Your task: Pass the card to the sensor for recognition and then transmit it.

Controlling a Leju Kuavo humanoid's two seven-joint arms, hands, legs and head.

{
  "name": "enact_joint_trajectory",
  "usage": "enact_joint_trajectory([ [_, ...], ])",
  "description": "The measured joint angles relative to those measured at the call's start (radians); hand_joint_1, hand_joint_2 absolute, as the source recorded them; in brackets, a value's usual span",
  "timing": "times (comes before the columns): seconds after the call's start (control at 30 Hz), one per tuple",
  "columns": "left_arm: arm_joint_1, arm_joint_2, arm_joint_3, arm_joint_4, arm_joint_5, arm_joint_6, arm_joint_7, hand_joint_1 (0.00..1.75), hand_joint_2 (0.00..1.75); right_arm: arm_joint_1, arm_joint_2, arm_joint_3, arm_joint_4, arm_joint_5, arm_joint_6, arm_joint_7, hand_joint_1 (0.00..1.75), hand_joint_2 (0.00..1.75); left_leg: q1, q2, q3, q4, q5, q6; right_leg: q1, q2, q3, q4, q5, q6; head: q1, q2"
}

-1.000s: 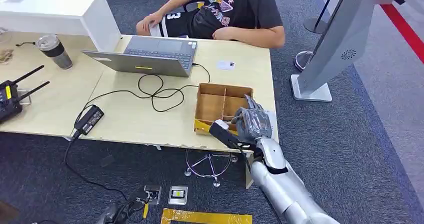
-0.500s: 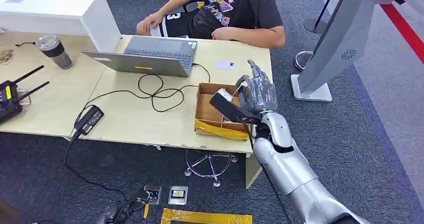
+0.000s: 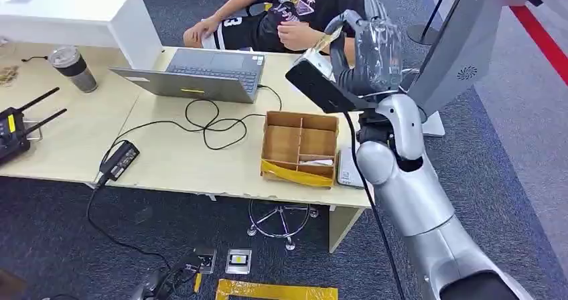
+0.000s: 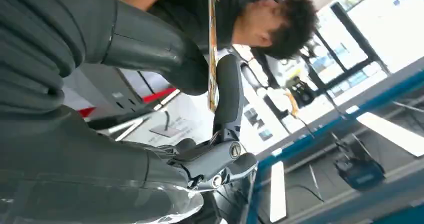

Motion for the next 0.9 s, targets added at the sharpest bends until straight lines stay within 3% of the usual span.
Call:
enact_joint_trajectory([
  [0.1,-0.01,-0.005,0.0,0.0,-0.007,-0.003,0.002,0.0,1.75,-0.053,0.015,-0.002,0.023,-0.008,-0.034,-0.041,1.75,1.75,0.0,0.0,0.0,0.0,0.0,0.0,0.0,0.0,0.0,0.0,0.0,0.0,0.0,0.0],
  [0.23,-0.027,-0.015,0.0,0.0,-0.009,-0.001,0.003,0.0,1.75,-0.172,0.053,0.0,0.171,0.016,-0.077,-0.062,1.75,1.75,0.0,0.0,0.0,0.0,0.001,0.0,0.0,-0.001,0.0,0.0,0.0,0.0,0.0,0.0],
  [0.4,-0.039,-0.027,0.0,0.0,0.002,0.011,0.002,0.0,1.75,-0.265,0.092,0.016,0.337,0.148,-0.027,0.015,1.75,1.75,0.0,-0.001,-0.001,0.0,0.001,0.0,0.0,-0.001,0.0,0.0,0.0,0.0,0.0,0.0],
  [0.6,-0.041,-0.039,0.0,0.0,0.004,0.018,-0.017,0.0,1.75,-0.301,0.096,0.056,0.478,0.263,0.055,0.108,1.75,1.75,0.0,-0.002,-0.001,0.0,0.001,0.0,0.0,-0.002,0.0,0.0,0.0,0.0,0.0,0.0],
  [0.73,-0.041,-0.045,0.0,0.0,0.008,0.019,-0.026,0.0,1.75,-0.314,0.071,0.059,0.549,0.254,0.103,0.173,1.75,1.75,0.0,-0.002,-0.001,0.0,0.001,0.0,0.0,-0.002,0.0,-0.001,0.0,0.0,0.0,0.0],
  [0.9,-0.036,-0.049,0.0,0.0,0.01,0.019,-0.027,0.0,1.75,-0.314,0.019,0.059,0.601,0.269,0.12,0.185,1.75,1.75,-0.001,-0.001,-0.001,0.001,0.001,0.0,-0.001,-0.002,0.0,0.0,0.001,0.0,0.0,0.0],
])
